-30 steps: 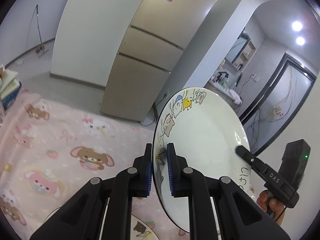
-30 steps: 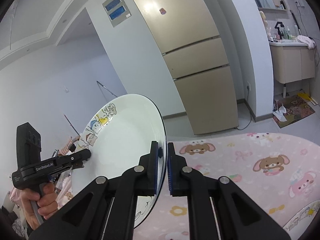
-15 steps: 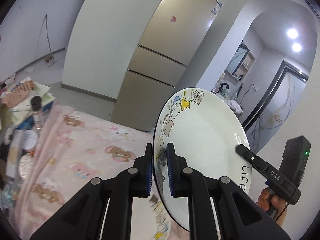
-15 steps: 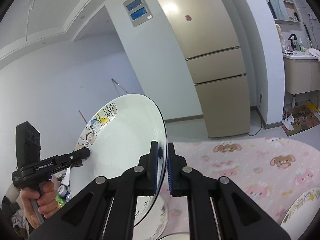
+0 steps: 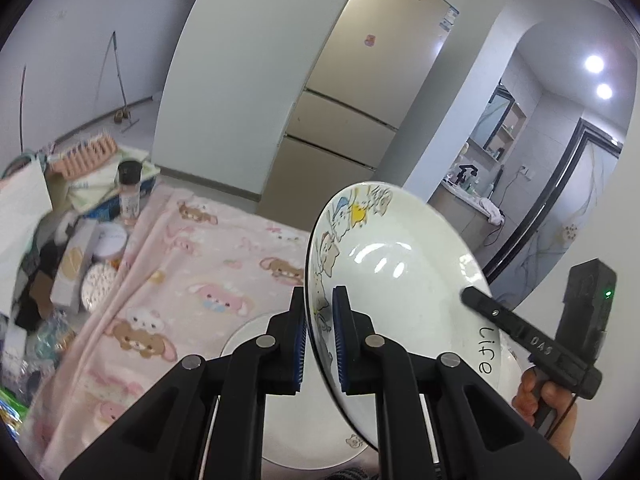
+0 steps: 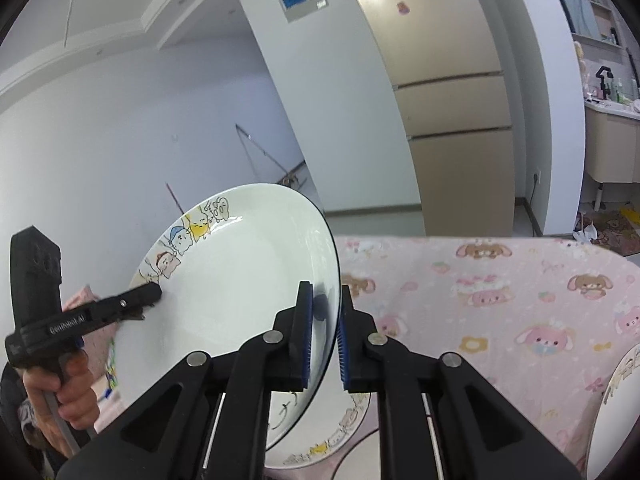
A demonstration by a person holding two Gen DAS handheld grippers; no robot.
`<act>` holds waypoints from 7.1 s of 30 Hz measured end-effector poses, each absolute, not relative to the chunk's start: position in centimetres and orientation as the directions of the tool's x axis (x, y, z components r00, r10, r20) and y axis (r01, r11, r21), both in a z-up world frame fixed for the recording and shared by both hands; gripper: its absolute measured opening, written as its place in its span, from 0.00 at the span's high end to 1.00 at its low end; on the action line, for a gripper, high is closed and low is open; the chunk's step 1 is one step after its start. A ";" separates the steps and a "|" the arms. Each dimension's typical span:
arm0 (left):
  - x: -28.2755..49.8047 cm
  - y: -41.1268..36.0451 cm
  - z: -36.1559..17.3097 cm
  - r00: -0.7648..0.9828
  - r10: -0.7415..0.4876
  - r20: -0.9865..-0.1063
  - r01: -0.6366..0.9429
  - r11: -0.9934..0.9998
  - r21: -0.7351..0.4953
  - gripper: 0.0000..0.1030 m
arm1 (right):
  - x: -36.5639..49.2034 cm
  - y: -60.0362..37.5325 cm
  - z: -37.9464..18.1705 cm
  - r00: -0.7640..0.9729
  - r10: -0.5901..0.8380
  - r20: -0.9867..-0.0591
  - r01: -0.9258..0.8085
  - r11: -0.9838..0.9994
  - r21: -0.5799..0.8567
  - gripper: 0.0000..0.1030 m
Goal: Organize plates and bowls
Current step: 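Lift the plate with both tools and carry it over another plate, then lower the plate onto the other plate and open both tools, then withdraw both tools and move them over the next cartoon-rim plate, then close both tools on the rim of the cartoon plate, then lift the plate with both tools and carry it toward the plate stack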
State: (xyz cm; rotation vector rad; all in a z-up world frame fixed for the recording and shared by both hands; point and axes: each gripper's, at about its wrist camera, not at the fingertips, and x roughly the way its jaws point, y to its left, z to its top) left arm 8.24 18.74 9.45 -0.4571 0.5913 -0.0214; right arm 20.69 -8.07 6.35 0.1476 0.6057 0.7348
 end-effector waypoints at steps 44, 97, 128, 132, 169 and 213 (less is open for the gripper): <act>10.9 23.4 -3.7 0.709 -0.148 -0.689 -0.202 0.894 -0.400 0.89 | 20.6 1.7 -4.1 0.334 0.251 -0.909 -0.714 0.696 -0.070 0.76; 6.9 11.7 6.8 0.885 -0.058 -0.462 0.008 0.994 -0.110 0.00 | 10.7 -14.3 8.8 0.741 0.507 -0.441 -0.608 0.785 -0.119 0.00; 7.0 -13.9 13.3 0.787 -0.440 -0.432 0.460 0.886 -0.065 0.00 | 4.1 -32.7 11.3 0.913 0.286 -0.292 -0.323 0.942 -0.088 0.00; 8.6 -16.2 12.1 0.768 -0.441 -0.466 0.465 0.883 -0.069 0.00 | 5.3 -35.1 10.7 0.907 0.269 -0.324 -0.297 0.954 -0.041 0.00; 24.5 -26.2 -4.1 0.375 -0.359 -0.855 0.401 0.894 -0.200 0.16 | 19.5 -46.6 -4.5 0.679 0.269 -0.683 -0.064 0.949 0.309 0.52; 19.9 -20.5 4.7 0.628 -0.340 -0.700 0.344 0.928 -0.142 0.74 | 16.4 -40.7 2.1 0.828 0.216 -0.518 -0.144 0.974 0.175 0.79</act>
